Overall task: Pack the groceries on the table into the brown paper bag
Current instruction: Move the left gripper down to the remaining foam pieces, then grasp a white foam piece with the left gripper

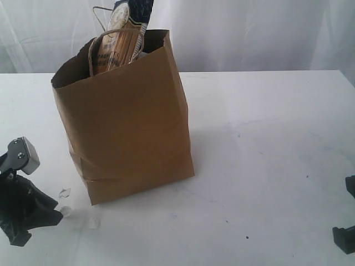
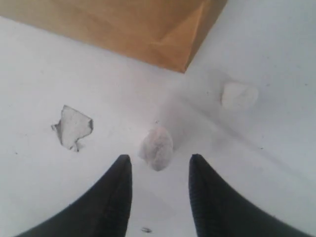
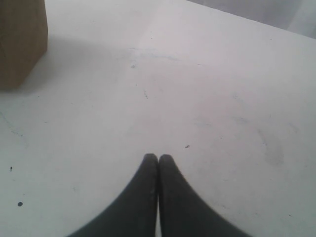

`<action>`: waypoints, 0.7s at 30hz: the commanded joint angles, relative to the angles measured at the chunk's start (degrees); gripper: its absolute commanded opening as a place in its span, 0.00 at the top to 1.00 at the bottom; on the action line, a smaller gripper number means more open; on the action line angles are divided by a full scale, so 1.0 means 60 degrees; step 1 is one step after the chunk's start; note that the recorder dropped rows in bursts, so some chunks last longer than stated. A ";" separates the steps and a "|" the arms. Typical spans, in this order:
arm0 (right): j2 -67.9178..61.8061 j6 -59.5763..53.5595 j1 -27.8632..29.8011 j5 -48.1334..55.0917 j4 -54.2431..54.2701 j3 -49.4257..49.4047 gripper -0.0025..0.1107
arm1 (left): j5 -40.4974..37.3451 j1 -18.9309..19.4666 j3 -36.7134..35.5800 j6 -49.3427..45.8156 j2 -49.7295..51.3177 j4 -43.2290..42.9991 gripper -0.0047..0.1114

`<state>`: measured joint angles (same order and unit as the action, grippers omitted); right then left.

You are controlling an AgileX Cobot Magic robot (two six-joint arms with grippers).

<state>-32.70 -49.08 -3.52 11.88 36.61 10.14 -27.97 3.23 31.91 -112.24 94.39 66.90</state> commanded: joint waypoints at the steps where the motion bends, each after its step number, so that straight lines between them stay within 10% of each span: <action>1: -0.0010 0.0016 -0.0019 -0.0055 -0.0040 0.0071 0.98 | -0.0331 0.0002 0.0028 -0.1481 -0.0001 0.0593 0.59; 17: -0.0010 0.0016 -0.0019 -0.0055 -0.0040 0.0071 0.98 | -0.0513 0.0002 0.0254 -0.1481 0.0687 0.1046 0.56; 21: -0.0010 0.0016 -0.0019 -0.0055 -0.0040 0.0071 0.98 | -0.0309 0.0002 0.0254 -0.1481 0.0717 0.1046 0.70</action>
<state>-32.70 -49.08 -3.52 11.88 36.61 10.14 -29.34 3.23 33.31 -112.24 98.43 72.39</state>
